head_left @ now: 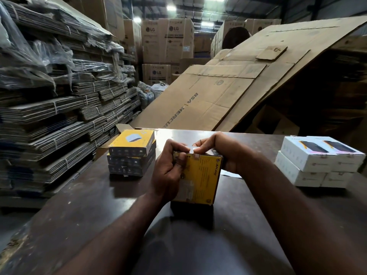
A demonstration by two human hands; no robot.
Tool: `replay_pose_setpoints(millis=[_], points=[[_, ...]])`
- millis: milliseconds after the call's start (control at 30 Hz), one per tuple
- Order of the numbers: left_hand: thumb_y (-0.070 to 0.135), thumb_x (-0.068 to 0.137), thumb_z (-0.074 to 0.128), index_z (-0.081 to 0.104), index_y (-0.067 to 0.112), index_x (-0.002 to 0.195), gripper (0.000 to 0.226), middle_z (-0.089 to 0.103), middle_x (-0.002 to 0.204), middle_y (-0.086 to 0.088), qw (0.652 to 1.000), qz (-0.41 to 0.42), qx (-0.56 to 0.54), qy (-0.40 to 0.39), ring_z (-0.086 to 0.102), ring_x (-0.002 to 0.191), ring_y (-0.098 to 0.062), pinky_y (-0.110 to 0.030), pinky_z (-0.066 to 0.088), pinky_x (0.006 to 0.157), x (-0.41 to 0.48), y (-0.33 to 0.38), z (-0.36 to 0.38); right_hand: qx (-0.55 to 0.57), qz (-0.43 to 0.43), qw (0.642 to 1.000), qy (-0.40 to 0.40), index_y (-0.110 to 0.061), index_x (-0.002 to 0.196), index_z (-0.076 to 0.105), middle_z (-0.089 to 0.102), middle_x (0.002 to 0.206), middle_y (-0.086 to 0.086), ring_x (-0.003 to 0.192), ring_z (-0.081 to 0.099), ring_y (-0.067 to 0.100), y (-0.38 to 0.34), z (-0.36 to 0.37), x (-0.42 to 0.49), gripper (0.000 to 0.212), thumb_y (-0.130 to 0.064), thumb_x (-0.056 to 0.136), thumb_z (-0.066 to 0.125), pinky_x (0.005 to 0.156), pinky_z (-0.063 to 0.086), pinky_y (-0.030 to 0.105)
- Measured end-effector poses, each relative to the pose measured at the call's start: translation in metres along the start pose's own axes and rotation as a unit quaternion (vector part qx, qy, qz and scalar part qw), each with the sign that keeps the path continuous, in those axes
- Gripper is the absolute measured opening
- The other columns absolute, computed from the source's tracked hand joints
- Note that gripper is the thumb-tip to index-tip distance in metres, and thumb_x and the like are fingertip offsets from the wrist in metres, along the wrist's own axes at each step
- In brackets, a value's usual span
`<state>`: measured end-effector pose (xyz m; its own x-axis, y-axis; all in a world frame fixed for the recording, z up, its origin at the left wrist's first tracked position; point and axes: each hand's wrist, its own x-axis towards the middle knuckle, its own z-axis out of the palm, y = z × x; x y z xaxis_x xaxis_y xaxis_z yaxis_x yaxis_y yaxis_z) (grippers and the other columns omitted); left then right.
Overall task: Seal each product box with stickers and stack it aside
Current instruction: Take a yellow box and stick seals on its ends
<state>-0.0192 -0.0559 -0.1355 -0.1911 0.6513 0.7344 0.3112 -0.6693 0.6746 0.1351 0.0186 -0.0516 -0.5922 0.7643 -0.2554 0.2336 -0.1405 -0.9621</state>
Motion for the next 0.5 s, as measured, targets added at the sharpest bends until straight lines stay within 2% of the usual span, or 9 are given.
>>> replay_pose_setpoints(millis=[33,133,233,267,333,400,500], points=[[0.043,0.094,0.047,0.057,0.045,0.098,0.011,0.062,0.105,0.007,1.0,-0.001,0.008,0.0,0.061,0.095,-0.024,-0.061,0.05,0.079,0.0,0.0,0.0,0.006,0.0,1.0,0.003,-0.005,0.093,0.067,0.059,0.112,0.017,0.09,0.063,0.026,0.001,0.0,0.002,0.024,-0.011,0.071,0.074,0.062,0.054,0.03],[0.047,0.094,0.046,0.055,0.046,0.098,0.01,0.062,0.103,0.007,1.0,-0.018,0.023,-0.001,0.06,0.094,-0.027,-0.062,0.05,0.078,0.001,-0.002,-0.002,0.003,-0.004,0.999,0.031,-0.004,0.101,0.065,0.057,0.115,0.016,0.089,0.064,0.026,0.003,-0.001,0.009,0.039,-0.018,0.066,0.076,0.06,0.054,0.03],[0.051,0.091,0.046,0.054,0.041,0.097,0.014,0.061,0.097,0.017,0.998,-0.043,0.035,0.008,0.06,0.093,-0.019,-0.059,0.051,0.081,0.003,-0.001,-0.003,0.035,-0.015,0.998,0.056,-0.006,0.101,0.064,0.066,0.09,0.01,0.068,0.065,0.02,0.006,0.0,0.007,0.027,-0.031,0.091,0.059,0.059,0.049,0.029],[0.052,0.091,0.047,0.054,0.036,0.097,0.019,0.061,0.095,0.019,0.998,-0.05,0.035,0.012,0.06,0.091,-0.017,-0.058,0.051,0.081,0.003,-0.001,-0.003,0.027,-0.026,0.997,0.068,-0.008,0.097,0.064,0.066,0.084,0.007,0.068,0.063,0.019,0.008,0.001,0.004,0.031,-0.037,0.097,0.052,0.06,0.046,0.029],[0.054,0.089,0.049,0.054,0.028,0.098,0.028,0.061,0.094,0.021,0.997,-0.059,0.038,0.018,0.06,0.087,-0.011,-0.056,0.052,0.08,0.004,0.0,-0.003,-0.036,-0.09,0.988,0.12,-0.012,0.093,0.063,0.065,0.085,0.003,0.081,0.061,0.019,0.016,0.006,0.001,0.04,-0.047,0.102,0.044,0.069,0.044,0.032],[0.055,0.087,0.051,0.055,0.027,0.098,0.03,0.061,0.093,0.022,0.997,-0.058,0.053,0.025,0.06,0.085,-0.006,-0.05,0.053,0.078,0.004,0.003,-0.002,-0.097,-0.197,0.956,0.193,-0.018,0.101,0.063,0.064,0.097,-0.003,0.095,0.06,0.015,0.032,0.017,-0.005,0.039,-0.053,0.099,0.046,0.078,0.046,0.035],[0.057,0.084,0.058,0.054,0.027,0.096,0.032,0.061,0.092,0.019,0.995,-0.055,0.065,0.041,0.061,0.084,-0.004,-0.035,0.053,0.078,0.003,0.005,0.0,-0.136,-0.325,0.908,0.224,-0.024,0.119,0.054,0.062,0.109,-0.007,0.099,0.062,0.008,0.068,0.031,-0.018,0.04,-0.053,0.092,0.047,0.079,0.052,0.024]])
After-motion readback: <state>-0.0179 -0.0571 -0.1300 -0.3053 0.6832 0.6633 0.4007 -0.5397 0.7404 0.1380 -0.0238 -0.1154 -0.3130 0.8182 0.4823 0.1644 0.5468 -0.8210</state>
